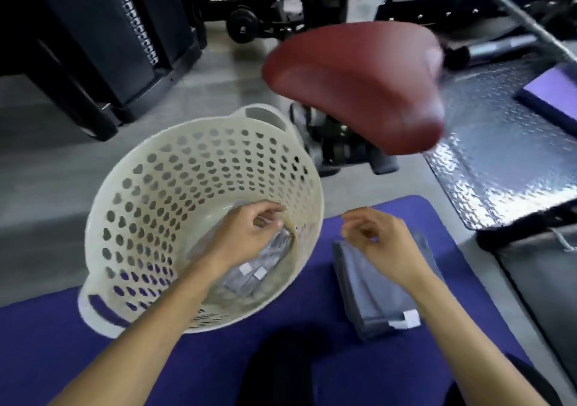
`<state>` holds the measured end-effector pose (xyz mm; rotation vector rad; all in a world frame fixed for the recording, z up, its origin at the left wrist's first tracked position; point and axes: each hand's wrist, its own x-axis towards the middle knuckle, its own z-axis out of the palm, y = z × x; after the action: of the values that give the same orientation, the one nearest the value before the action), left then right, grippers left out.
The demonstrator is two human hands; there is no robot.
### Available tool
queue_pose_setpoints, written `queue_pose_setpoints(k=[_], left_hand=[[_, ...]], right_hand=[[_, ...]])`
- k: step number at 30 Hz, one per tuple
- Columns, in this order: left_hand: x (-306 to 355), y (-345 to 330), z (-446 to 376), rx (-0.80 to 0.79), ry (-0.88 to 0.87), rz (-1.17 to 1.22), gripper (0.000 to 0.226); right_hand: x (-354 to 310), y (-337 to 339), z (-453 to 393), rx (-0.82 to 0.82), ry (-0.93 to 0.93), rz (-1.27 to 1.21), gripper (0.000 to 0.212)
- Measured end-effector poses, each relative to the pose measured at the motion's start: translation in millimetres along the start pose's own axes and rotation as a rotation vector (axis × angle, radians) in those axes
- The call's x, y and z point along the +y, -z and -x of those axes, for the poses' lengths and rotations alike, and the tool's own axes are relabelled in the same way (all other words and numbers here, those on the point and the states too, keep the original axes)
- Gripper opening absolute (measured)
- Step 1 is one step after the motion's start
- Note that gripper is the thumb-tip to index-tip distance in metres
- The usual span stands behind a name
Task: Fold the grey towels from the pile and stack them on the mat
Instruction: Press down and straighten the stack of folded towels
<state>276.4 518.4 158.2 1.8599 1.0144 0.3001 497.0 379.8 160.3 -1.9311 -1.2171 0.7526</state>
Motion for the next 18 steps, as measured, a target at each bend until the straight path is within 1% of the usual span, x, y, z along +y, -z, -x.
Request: queue_pose_setpoints(k=[3,6,9,12,15,16,18], left_hand=[[37.0,-51.6,12.1,-0.005,-0.097,0.049,0.023],[49.7,-112.1,12.9,-0.079,-0.14,0.03,0.02],[38.2,-169.2,-3.0,-0.147,-0.121,-0.041,0.018],[18.6,-212.2,-28.7,-0.193,-0.071,-0.136,0.015],[4.2,-243.9,-62.7,-0.182,-0.079,-0.254,0.015],[1.9,-251.2,-76.2,-0.175,-0.096,-0.321,0.018],[2.6,-263.7,-100.2,-0.229,-0.132,-0.456,0.048]], right_hand=[[60.4,23.2,34.0,0.043,-0.066,0.047,0.026],[115.9,41.0,58.6,0.075,-0.16,0.071,0.019],[165.8,53.4,68.2,0.108,-0.222,0.028,0.014],[207.9,63.6,75.0,0.157,-0.255,-0.029,0.016],[244.3,67.2,84.2,0.249,-0.273,-0.069,0.017],[254.7,66.0,85.3,0.258,-0.277,-0.078,0.016],[269.3,62.2,88.3,0.229,-0.269,-0.078,0.018]])
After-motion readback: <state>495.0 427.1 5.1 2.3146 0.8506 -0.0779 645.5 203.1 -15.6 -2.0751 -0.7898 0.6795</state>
